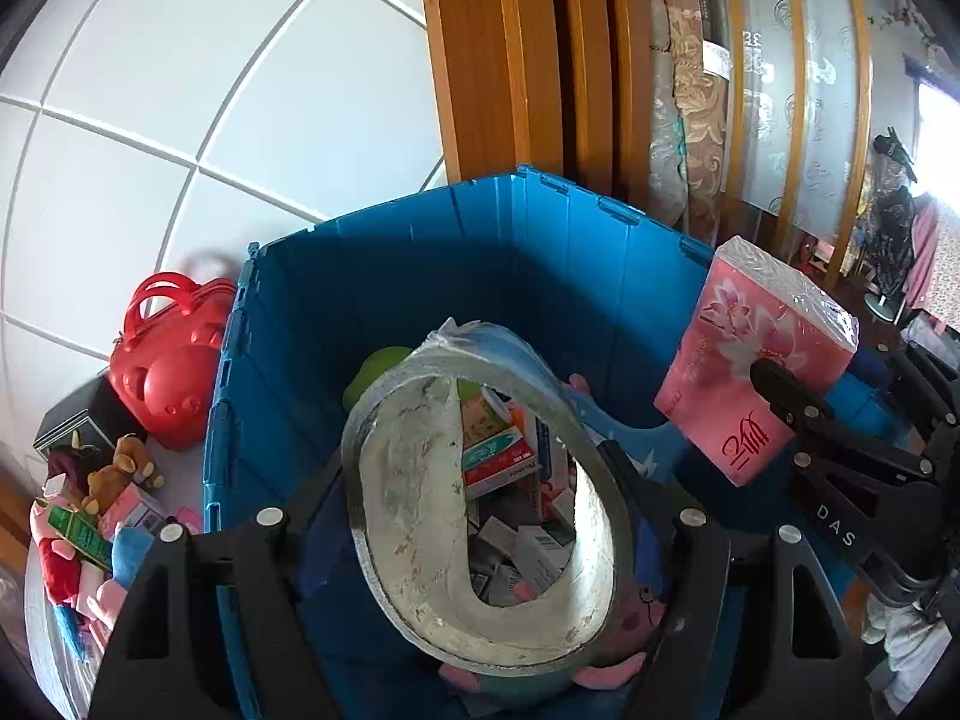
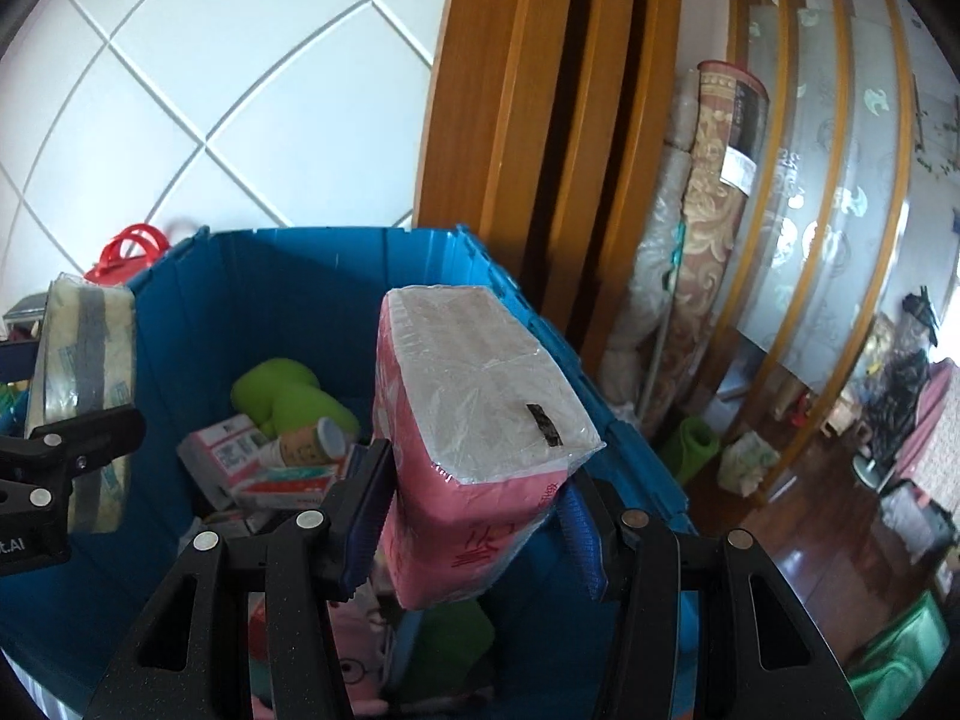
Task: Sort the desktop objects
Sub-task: 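Carry the tissue pack and tape roll into the blue bin and release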
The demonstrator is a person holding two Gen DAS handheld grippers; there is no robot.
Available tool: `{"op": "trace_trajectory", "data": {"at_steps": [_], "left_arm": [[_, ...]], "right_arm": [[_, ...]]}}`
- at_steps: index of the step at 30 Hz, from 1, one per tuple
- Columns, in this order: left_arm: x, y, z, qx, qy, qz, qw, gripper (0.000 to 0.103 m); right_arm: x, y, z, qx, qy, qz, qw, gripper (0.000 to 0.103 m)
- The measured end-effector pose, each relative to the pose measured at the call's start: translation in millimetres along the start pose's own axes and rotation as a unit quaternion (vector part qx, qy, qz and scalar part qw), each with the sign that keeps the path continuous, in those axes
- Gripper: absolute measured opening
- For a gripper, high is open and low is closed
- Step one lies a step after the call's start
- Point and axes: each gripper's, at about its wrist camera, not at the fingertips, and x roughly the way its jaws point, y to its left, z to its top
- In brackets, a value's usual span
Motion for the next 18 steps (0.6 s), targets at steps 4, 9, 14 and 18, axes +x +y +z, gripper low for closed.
{"op": "trace_trajectory", "data": {"at_steps": [4, 9, 14, 18], "left_arm": [[7.6, 1.2, -3.3, -0.002, 0.012, 0.008, 0.9999, 0.076], [7.7, 6.3, -7.7, -0.013, 0.003, 0.018, 0.9997, 0.076], [11.4, 10.4, -8.3, -0.02, 0.009, 0.007, 0.9997, 0.076], [11.5, 10.9, -9.5, -0.017, 0.009, 0.007, 0.9998, 0.076]], "right_arm": [[6.9, 0.8, -1.0, -0.005, 0.004, -0.004, 1.0, 0.052], [12.5, 2.6, -3.2, 0.002, 0.01, -0.013, 1.0, 0.052], [15.6, 3.2, -5.8, -0.001, 0.016, -0.018, 1.0, 0.053], [16.6, 3.8, -7.7, 0.002, 0.015, -0.022, 1.0, 0.054]]}}
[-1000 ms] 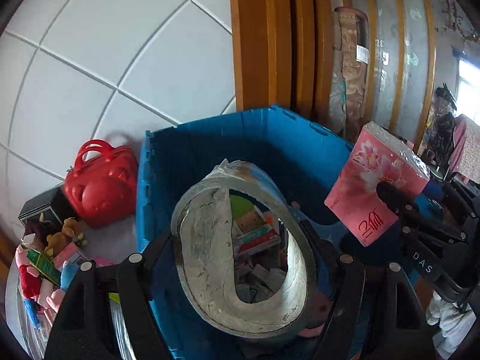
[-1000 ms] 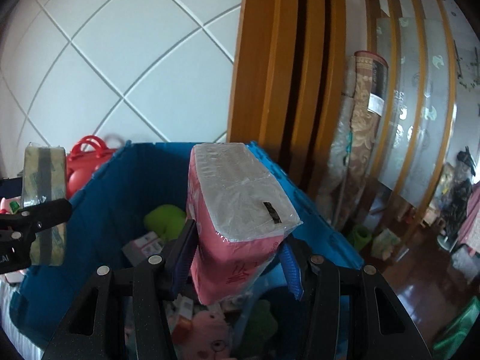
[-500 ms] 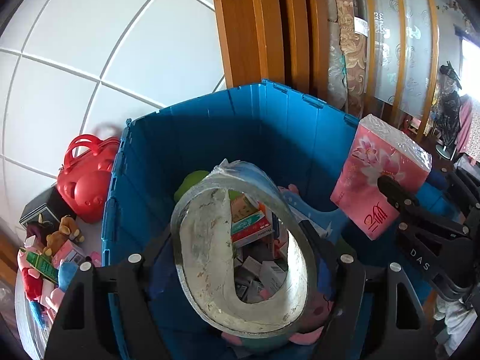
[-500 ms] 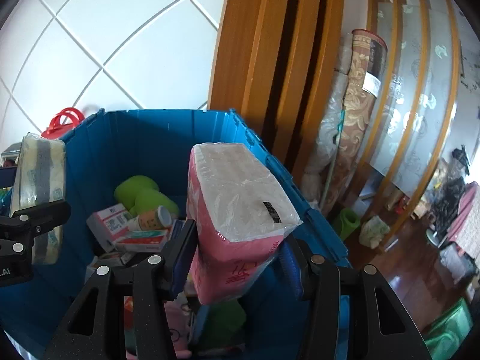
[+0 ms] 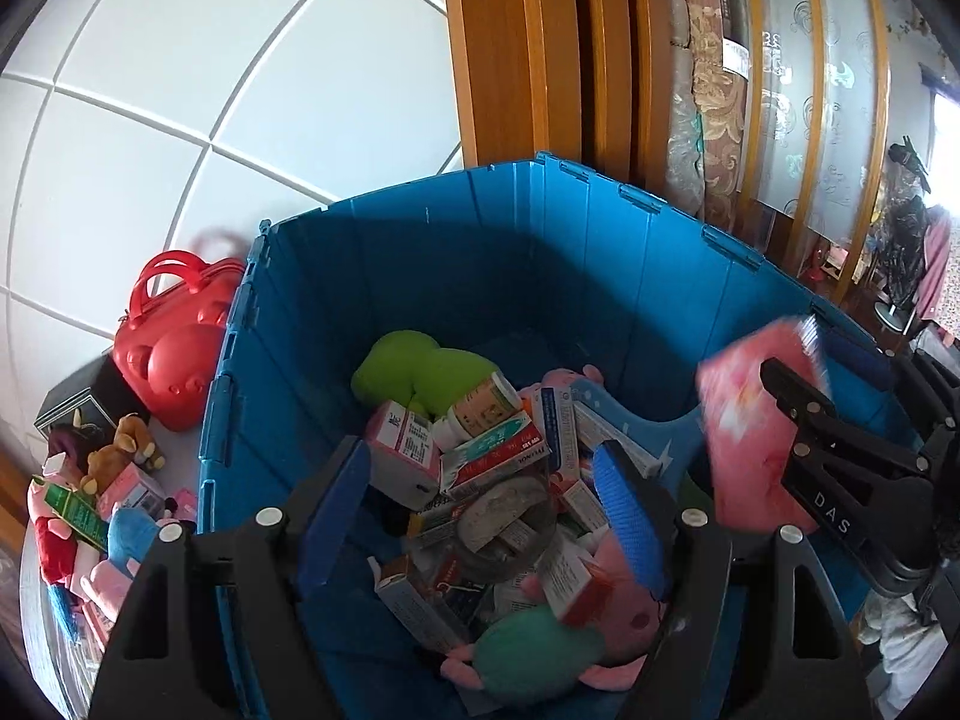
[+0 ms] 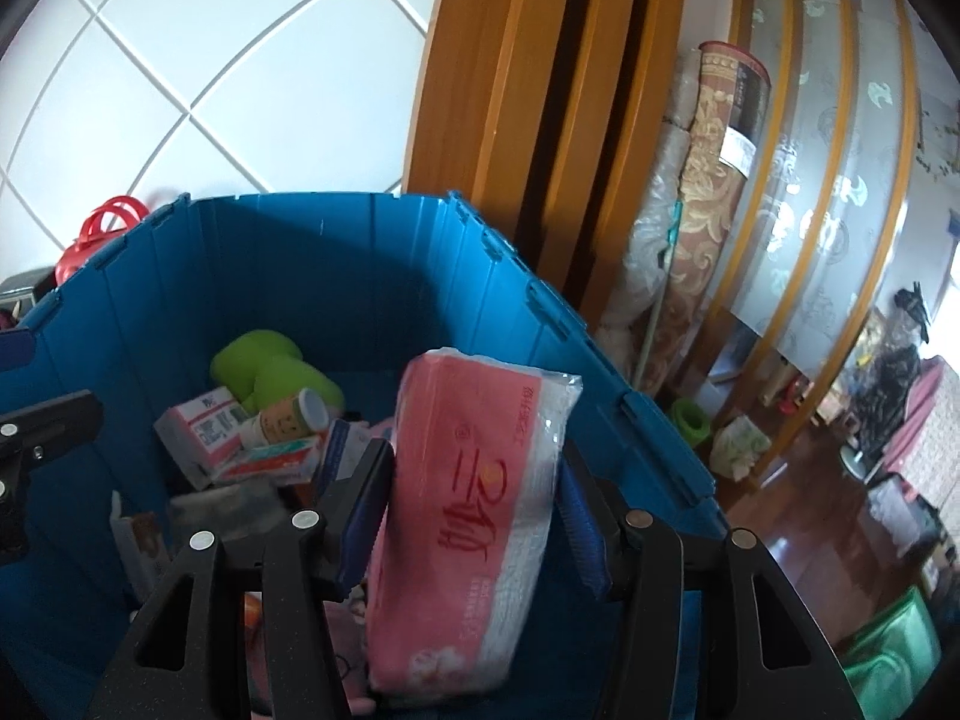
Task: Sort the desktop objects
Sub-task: 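Carry the tissue pack and tape roll into the blue bin and release, then return both tools from the bin to the pile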
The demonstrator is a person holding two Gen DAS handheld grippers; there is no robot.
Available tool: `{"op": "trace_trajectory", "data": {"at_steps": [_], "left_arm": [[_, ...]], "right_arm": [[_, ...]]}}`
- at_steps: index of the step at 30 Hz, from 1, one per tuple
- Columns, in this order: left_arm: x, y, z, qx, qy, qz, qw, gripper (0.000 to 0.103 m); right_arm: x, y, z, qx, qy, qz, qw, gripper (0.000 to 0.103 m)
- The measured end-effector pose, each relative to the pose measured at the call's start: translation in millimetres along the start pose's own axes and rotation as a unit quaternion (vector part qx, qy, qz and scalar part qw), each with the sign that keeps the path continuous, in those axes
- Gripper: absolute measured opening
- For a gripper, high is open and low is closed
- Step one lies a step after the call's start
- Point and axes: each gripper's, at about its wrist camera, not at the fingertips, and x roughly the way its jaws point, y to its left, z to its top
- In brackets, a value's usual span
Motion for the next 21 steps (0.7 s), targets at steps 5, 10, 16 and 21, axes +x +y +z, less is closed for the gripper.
{"op": "trace_trajectory", "data": {"at_steps": [5, 10, 16, 21], "left_arm": [[-0.9, 0.8, -0.6, -0.003, 0.0, -0.002, 1.0, 0.076], [-4.5, 1.8, -1.9, -0.006, -0.01, -0.001, 0.9999, 0.076], [-28.3, 22.1, -9.8, -0.047, -0.038, -0.031, 0.9977, 0.076], [-66.7, 45.9, -23.8, -0.06, -0.084, -0.021, 0.9945, 0.076]], "right_arm": [[-1.1, 1.8, 0.8, 0.003, -0.003, -0.007, 1.0, 0.063], [-9.4, 5.0, 1.3, 0.003, -0.022, -0.008, 1.0, 0.093], [-10.2, 0.5, 2.5, 0.017, -0.026, 0.003, 1.0, 0.098], [-13.0, 3.1, 3.0, 0.018, -0.027, -0.002, 0.999, 0.103]]}}
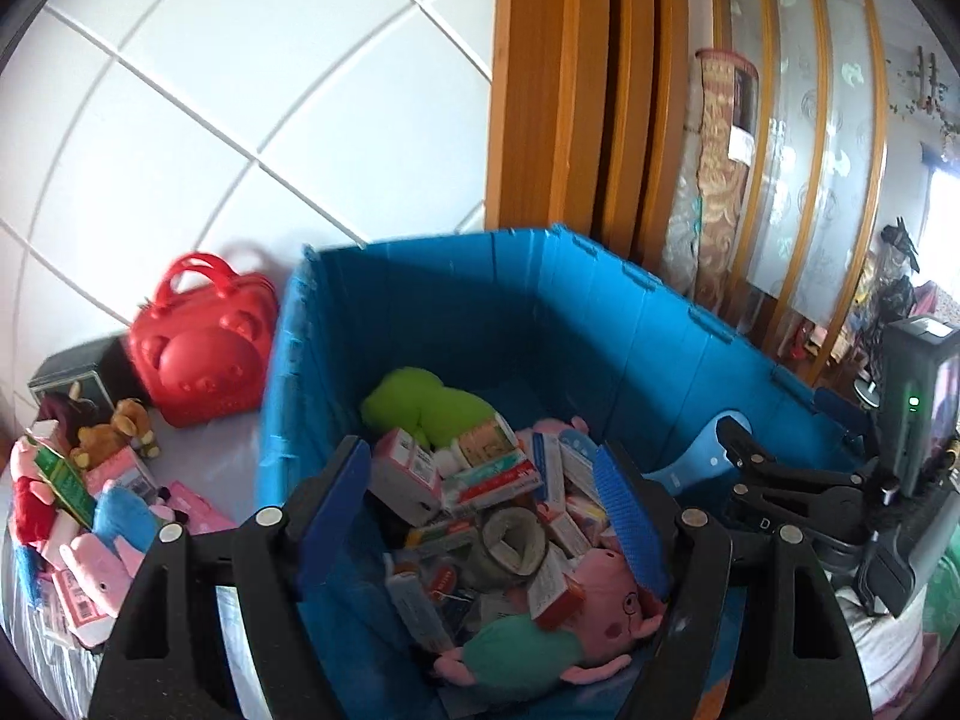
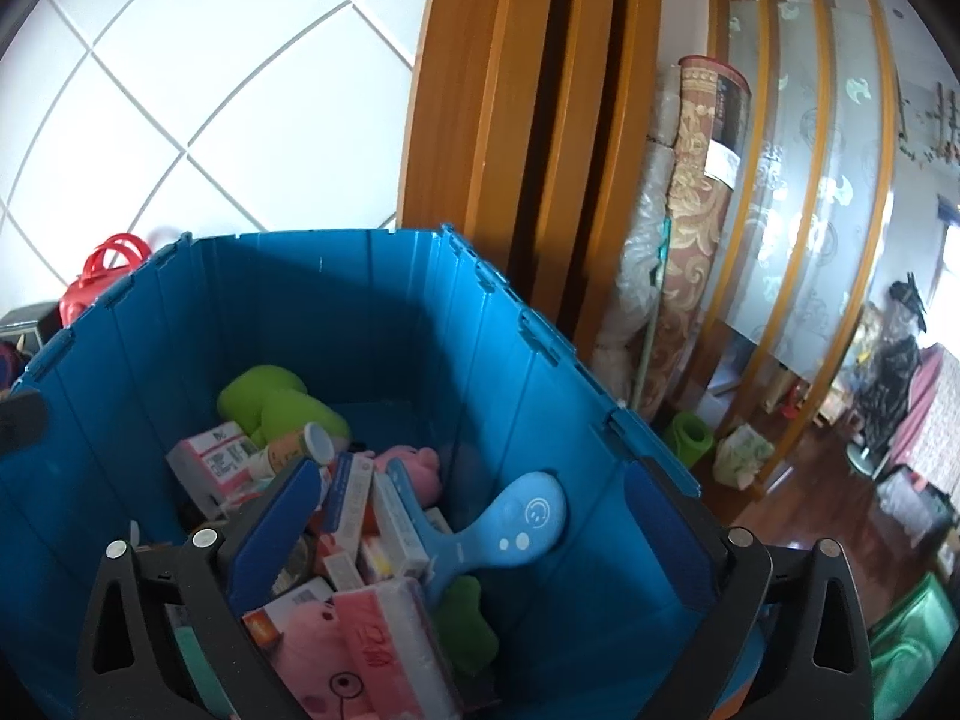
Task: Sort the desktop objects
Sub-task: 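Return both tools from the bin to the pile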
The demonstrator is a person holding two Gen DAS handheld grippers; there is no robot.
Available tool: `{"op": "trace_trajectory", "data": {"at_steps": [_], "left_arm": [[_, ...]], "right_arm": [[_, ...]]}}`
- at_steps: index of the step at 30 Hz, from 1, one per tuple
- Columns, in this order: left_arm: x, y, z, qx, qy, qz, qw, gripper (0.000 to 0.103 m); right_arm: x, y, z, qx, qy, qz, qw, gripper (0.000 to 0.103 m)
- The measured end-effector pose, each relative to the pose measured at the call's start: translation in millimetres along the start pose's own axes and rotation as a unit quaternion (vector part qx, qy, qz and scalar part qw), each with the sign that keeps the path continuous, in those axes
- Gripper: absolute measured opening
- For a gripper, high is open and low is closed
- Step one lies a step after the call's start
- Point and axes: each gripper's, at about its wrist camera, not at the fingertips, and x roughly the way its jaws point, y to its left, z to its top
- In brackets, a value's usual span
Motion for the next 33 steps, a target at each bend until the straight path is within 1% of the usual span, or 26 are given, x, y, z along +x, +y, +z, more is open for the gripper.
{"op": "trace_trajectory", "data": {"at_steps": [2, 3, 4, 6, 9, 12, 15, 18, 20, 24, 26, 27, 30, 32, 33], "left_arm": [[-17.0, 12.7, -3.7, 0.002, -0.02, 0.016, 0.9997, 0.083], [-24.5, 19.7, -6.4, 0.001, -0.029, 0.025, 0.9993, 0.087], [-31.3, 27.8, -9.1, -0.001, -0.038, 0.037, 0.9986, 0.09], [-43.8, 46.2, -15.6, -0.007, -0.05, 0.057, 0.9971, 0.09], [-58.9, 81.8, -27.5, -0.025, -0.056, 0.067, 0.9958, 0.09], [-71.4, 126.4, -42.4, -0.05, -0.058, 0.085, 0.9934, 0.09], [-84.8, 177.4, -60.4, -0.073, -0.052, 0.11, 0.9899, 0.09], [-99.7, 235.2, -82.5, -0.094, -0.045, 0.129, 0.9861, 0.09], [-106.3, 278.6, -98.6, -0.105, -0.03, 0.135, 0.9848, 0.09], [-114.5, 362.9, -135.8, -0.116, 0.015, 0.167, 0.9791, 0.09], [-115.1, 404.4, -157.4, -0.118, 0.042, 0.187, 0.9743, 0.09], [-114.8, 425.8, -169.1, -0.125, 0.053, 0.201, 0.9702, 0.09], [-112.1, 487.1, -206.8, -0.141, 0.097, 0.226, 0.9589, 0.09], [-104.0, 524.6, -232.7, -0.159, 0.132, 0.237, 0.9491, 0.09], [-100.4, 538.7, -245.6, -0.167, 0.143, 0.239, 0.9458, 0.09]], "right_arm": [[-7.0, 3.2, 1.4, 0.01, -0.005, 0.008, 1.0, 0.103], [-12.6, 5.4, 3.0, 0.015, -0.012, 0.016, 1.0, 0.103], [-22.4, 9.8, 5.7, 0.021, -0.024, 0.027, 0.999, 0.103], [-46.6, 21.5, 11.5, 0.027, -0.055, 0.049, 0.997, 0.103], [-80.3, 41.9, 16.9, 0.032, -0.094, 0.083, 0.992, 0.103], [-114.0, 71.1, 18.6, 0.028, -0.125, 0.118, 0.985, 0.103], [-141.2, 109.6, 19.2, 0.015, -0.145, 0.143, 0.979, 0.103], [-164.0, 161.5, 18.1, 0.0, -0.154, 0.164, 0.974, 0.103], [-174.3, 196.0, 15.9, -0.005, -0.156, 0.173, 0.972, 0.103], [-184.9, 277.5, 7.6, -0.015, -0.14, 0.202, 0.969, 0.103], [-180.4, 320.9, -1.0, -0.018, -0.115, 0.212, 0.97, 0.103], [-177.9, 337.3, -6.1, -0.017, -0.104, 0.216, 0.971, 0.103], [-164.2, 385.4, -26.6, -0.012, -0.057, 0.226, 0.972, 0.103], [-150.4, 409.9, -39.0, -0.009, -0.025, 0.228, 0.973, 0.103], [-142.7, 420.3, -44.6, -0.011, -0.009, 0.225, 0.974, 0.103]]}}
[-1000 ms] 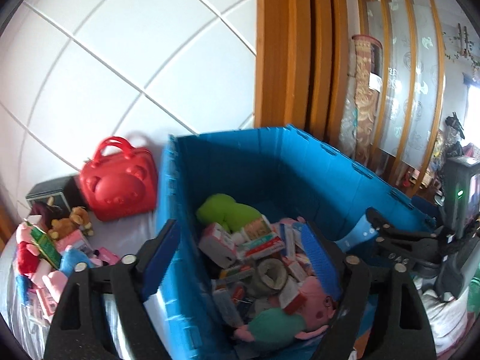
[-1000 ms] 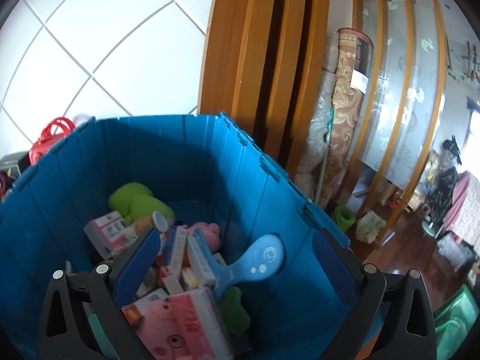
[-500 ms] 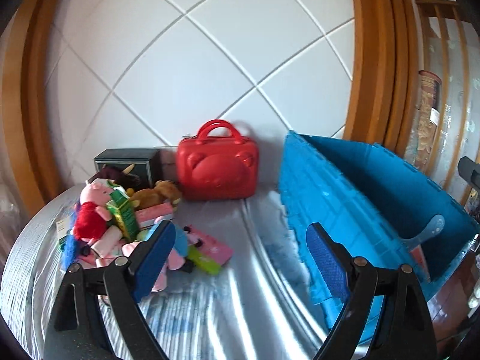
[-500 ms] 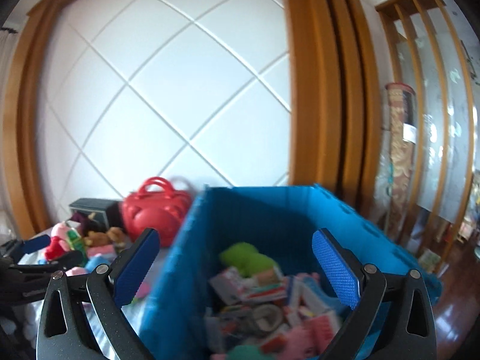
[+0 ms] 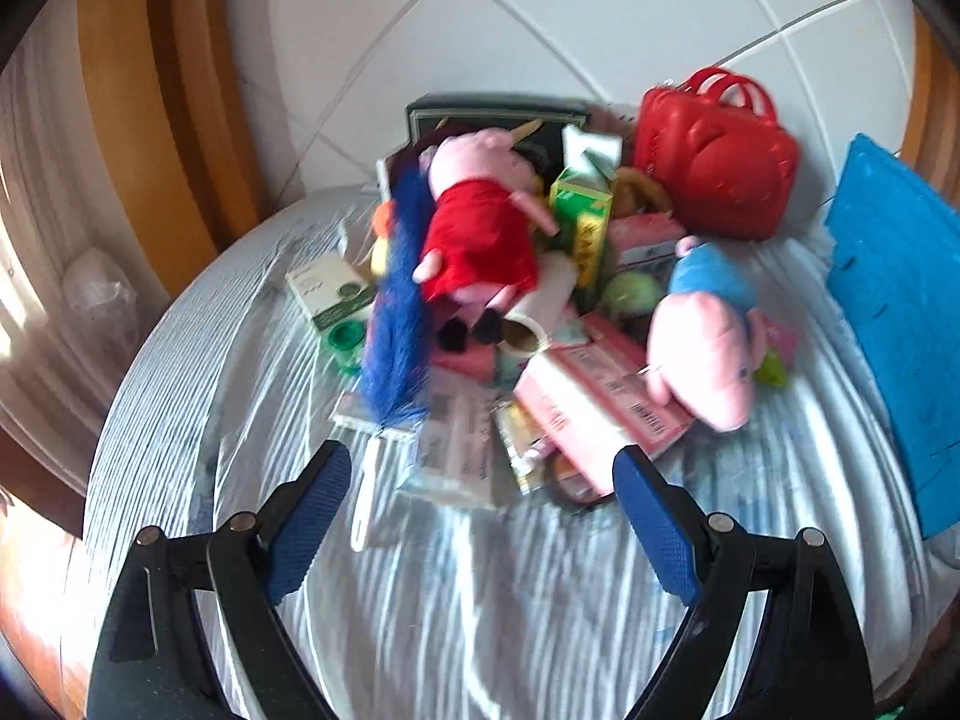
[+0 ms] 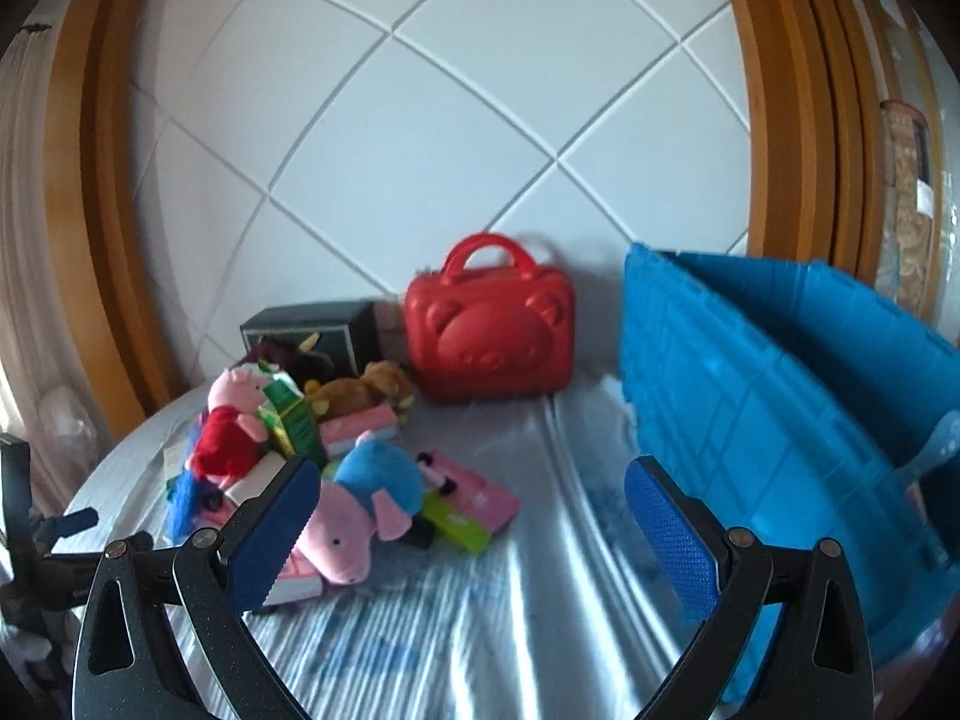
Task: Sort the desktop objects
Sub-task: 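Return both tools from the bin to the pile, then grasp the white gauze packet with left tool while right tool grasps the black tape roll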
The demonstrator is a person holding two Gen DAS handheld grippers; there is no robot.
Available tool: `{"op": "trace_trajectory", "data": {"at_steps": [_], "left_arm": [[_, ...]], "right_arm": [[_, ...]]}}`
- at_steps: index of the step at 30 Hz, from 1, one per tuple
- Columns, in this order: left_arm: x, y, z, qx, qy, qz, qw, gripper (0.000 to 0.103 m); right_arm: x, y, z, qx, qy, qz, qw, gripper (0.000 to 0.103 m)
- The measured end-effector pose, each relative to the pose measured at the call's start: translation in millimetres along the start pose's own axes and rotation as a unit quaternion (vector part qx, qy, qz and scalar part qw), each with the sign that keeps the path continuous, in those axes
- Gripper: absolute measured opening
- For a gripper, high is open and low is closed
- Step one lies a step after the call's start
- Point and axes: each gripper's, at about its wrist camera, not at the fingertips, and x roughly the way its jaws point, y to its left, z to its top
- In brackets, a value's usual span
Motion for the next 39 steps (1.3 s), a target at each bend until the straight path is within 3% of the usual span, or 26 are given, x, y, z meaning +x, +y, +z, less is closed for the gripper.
{"op": "trace_trajectory", "data": {"at_steps": [6, 8, 12, 18, 24, 26, 27, 29, 31, 33, 39], "left_arm": [[71.5, 44.9, -24.0, -0.03, 0.059, -0.01, 0.9978, 0.09], [88.3, 45.9, -24.8, -0.032, 0.067, -0.019, 0.9971, 0.09], [118.2, 34.4, -19.0, -0.019, 0.081, -0.001, 0.9965, 0.09], [168.7, 25.0, -14.3, -0.015, 0.126, 0.035, 0.9912, 0.09], [195.4, 13.7, -5.9, -0.025, 0.136, 0.038, 0.9897, 0.092], [199.5, 16.9, -4.3, -0.043, 0.144, 0.024, 0.9884, 0.092], [200.1, 18.8, -4.8, -0.048, 0.148, 0.015, 0.9877, 0.091], [193.8, 18.2, -7.1, -0.039, 0.143, 0.007, 0.9889, 0.076], [183.2, 15.8, -13.5, -0.024, 0.143, -0.002, 0.9894, 0.044], [169.9, 15.4, -25.3, -0.018, 0.146, -0.012, 0.989, 0.028], [131.6, 22.7, -68.2, -0.014, 0.15, -0.035, 0.988, 0.028]], "right_arm": [[63.7, 12.4, -35.2, -0.003, 0.089, -0.022, 0.996, 0.103], [83.6, 10.8, -44.2, -0.007, 0.114, -0.029, 0.993, 0.103], [119.8, -0.8, -57.5, -0.002, 0.159, -0.035, 0.987, 0.103], [162.2, -12.8, -68.0, -0.009, 0.201, -0.028, 0.979, 0.103], [199.3, -5.7, -75.0, -0.011, 0.233, -0.005, 0.972, 0.103], [206.9, 0.6, -79.9, -0.014, 0.243, 0.006, 0.97, 0.103], [207.9, 4.3, -82.3, -0.017, 0.246, 0.012, 0.969, 0.103], [206.3, 12.1, -87.0, -0.02, 0.248, 0.027, 0.968, 0.103], [201.9, 24.4, -92.4, -0.022, 0.25, 0.051, 0.967, 0.103], [196.3, 40.6, -99.8, -0.028, 0.253, 0.078, 0.964, 0.103], [183.0, 111.0, -135.7, -0.059, 0.284, 0.151, 0.945, 0.103]]}}
